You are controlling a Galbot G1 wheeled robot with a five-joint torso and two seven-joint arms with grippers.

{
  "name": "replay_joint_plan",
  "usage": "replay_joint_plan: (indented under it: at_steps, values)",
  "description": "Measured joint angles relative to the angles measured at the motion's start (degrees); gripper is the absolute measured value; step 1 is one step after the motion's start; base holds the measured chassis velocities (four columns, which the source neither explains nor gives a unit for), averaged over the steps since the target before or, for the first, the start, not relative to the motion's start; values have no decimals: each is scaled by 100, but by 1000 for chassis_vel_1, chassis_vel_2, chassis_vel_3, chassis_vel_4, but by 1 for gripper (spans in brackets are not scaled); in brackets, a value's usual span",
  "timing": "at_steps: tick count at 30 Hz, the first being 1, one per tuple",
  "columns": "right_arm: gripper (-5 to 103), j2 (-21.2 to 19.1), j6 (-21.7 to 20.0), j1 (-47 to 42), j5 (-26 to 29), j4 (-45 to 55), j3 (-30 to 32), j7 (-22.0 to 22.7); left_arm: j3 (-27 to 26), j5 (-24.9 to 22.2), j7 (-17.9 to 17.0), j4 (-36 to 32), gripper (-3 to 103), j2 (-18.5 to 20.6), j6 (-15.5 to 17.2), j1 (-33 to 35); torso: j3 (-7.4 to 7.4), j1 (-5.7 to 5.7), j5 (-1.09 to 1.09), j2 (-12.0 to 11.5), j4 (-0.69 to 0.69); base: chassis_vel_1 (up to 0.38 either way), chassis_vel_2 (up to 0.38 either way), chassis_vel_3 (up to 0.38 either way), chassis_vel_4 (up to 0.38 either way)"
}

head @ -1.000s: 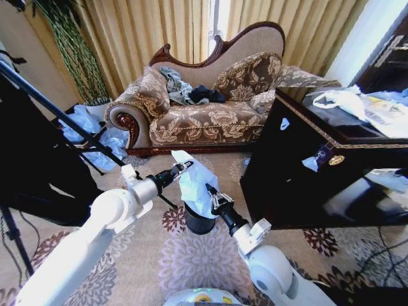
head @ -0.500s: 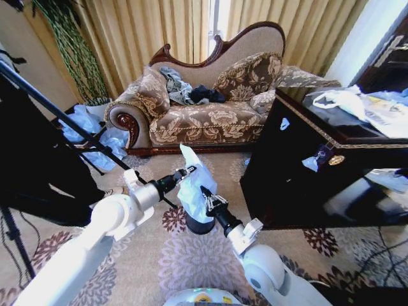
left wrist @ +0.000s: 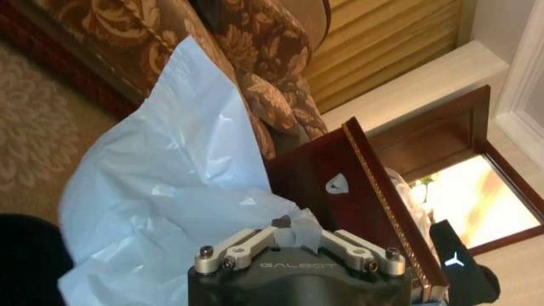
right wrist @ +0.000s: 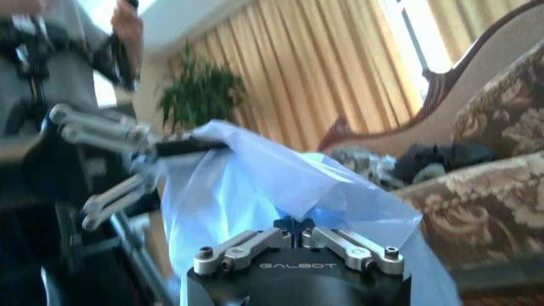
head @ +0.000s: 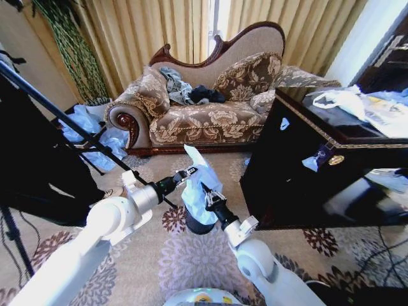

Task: Place a garbage bag over the trash bin.

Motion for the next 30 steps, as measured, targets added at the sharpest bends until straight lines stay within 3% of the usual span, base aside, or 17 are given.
replay_joint_plan:
  at_steps: [7,15,24,30]
  values:
    - [0,645,495,142,272,-346,-106,-528,-382,-303,5,-114,0,381,-51,208,0,0,0,0,0,0,0,0,0]
    - [0,1093,700,242,141,-802,-300,-865,-267,-432,66,-101,0,630,-76,-81,0,0,-1,0,0,0,0,0,0]
    - [0,1382,870,402,-286,-1321,-388,-908,-232,-679,86,-212,0,913,-133,-260,0,0,0,0,0,0,0,0,0]
    - [0,1610,1003,582,-570,-1666,-342,-849,-518,-803,51,-397,0,1045,-222,-68,0,0,1,0,0,0,0,0,0]
